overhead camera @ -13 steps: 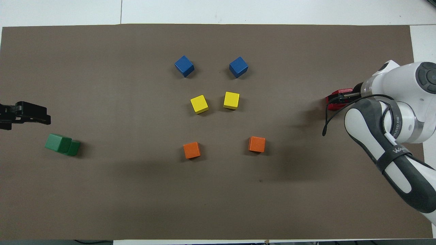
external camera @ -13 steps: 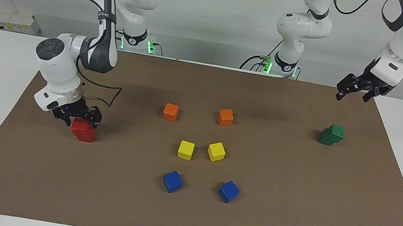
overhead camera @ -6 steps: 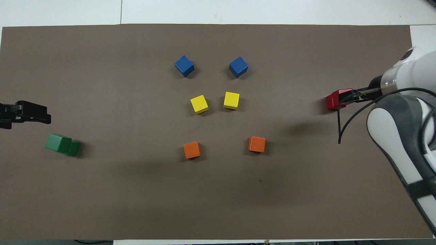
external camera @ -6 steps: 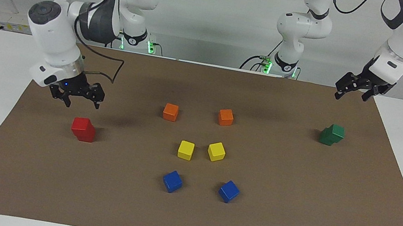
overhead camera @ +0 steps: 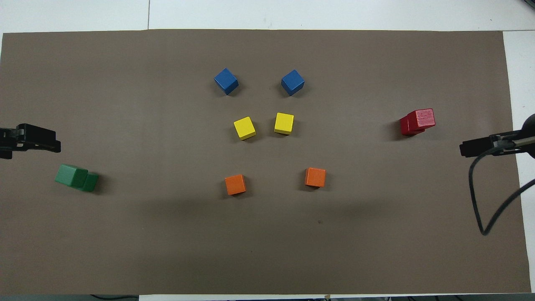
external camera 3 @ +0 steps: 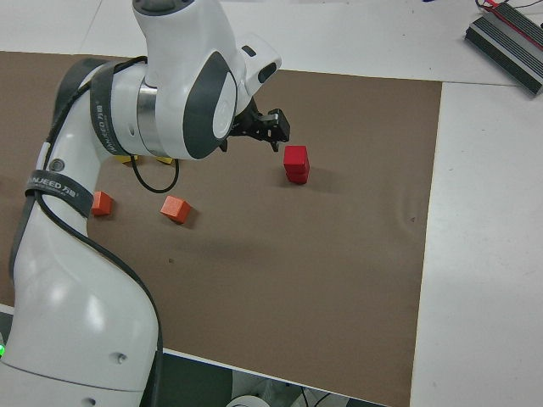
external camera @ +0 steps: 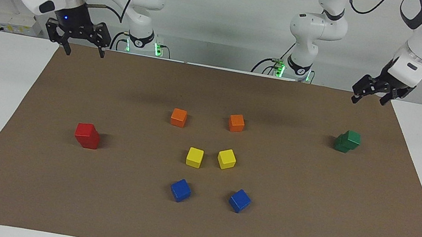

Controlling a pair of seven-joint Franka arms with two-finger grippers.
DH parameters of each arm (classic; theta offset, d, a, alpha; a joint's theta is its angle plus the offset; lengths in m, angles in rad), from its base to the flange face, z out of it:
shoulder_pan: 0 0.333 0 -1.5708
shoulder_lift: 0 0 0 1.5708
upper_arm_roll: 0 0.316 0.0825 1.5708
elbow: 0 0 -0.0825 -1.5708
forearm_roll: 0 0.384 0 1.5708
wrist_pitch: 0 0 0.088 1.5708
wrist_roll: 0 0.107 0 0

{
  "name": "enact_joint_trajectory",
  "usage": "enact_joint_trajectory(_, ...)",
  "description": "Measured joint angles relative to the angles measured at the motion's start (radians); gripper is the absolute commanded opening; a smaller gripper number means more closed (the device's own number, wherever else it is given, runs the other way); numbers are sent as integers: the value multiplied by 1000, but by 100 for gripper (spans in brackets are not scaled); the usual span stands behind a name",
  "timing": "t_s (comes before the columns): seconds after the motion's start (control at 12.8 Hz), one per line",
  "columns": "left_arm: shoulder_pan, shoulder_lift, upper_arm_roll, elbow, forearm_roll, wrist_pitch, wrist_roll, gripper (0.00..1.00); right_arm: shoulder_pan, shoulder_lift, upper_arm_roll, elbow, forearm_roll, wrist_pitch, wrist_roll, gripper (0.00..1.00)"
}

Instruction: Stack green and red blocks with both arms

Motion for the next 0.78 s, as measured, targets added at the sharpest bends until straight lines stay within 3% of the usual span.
enact_joint_trajectory(0.39,0,0,3,0,0,0,0,100,-13,82,-8,134,-2,-89,0,100)
enact_joint_trajectory(0.78,1,0,5,1,0,0,0,100,-13,101,-12,154,-12,-91,0,100)
